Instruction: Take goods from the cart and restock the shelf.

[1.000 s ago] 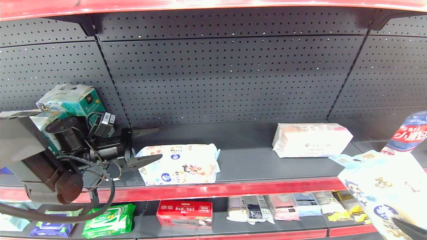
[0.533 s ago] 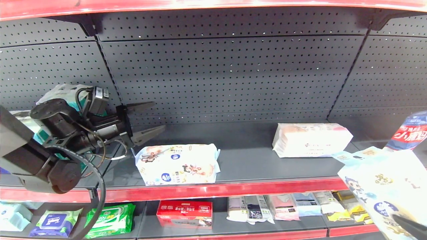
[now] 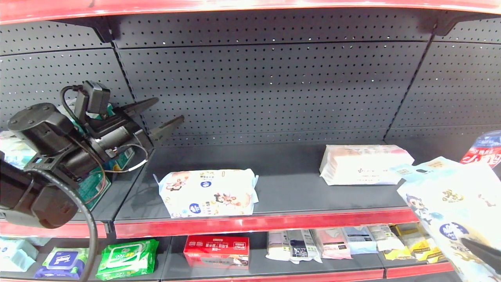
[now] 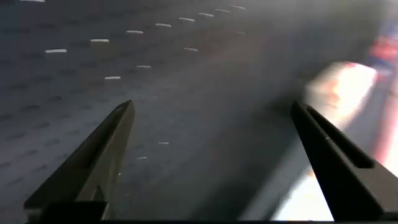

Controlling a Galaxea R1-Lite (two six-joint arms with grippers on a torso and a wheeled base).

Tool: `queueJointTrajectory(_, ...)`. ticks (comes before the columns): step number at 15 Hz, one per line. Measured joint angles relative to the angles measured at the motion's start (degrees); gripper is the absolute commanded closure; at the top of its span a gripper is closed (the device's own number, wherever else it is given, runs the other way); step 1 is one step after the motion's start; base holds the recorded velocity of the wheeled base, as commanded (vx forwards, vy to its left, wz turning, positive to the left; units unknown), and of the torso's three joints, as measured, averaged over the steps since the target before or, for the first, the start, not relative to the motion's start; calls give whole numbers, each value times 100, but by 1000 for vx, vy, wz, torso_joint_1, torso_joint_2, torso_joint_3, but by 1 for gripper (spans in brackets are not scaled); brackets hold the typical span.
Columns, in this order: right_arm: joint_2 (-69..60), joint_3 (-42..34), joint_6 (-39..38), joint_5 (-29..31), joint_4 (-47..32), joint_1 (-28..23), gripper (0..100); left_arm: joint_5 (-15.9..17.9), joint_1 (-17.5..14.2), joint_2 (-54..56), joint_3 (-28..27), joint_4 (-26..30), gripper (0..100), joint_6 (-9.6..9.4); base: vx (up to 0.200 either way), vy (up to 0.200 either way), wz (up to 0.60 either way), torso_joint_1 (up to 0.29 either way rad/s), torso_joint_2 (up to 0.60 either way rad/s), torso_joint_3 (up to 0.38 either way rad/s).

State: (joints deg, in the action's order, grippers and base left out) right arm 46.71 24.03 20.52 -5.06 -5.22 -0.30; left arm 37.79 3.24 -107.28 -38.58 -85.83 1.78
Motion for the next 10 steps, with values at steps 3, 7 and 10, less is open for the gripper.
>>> queueJointTrajectory(3,199,190,11,-2,33,38,100,-273,44,361,468,378,0,-28,0,0,0,0,0,0)
queueJointTrajectory(7,521,235,-27,2,691,168,100,-961,152,890,1262,908,0,-44,0,0,0,0,0,0)
queueJointTrajectory(10,680,260,-22,0,789,188,100,-1147,306,1315,1734,1202,0,-52,0,0,0,0,0,0)
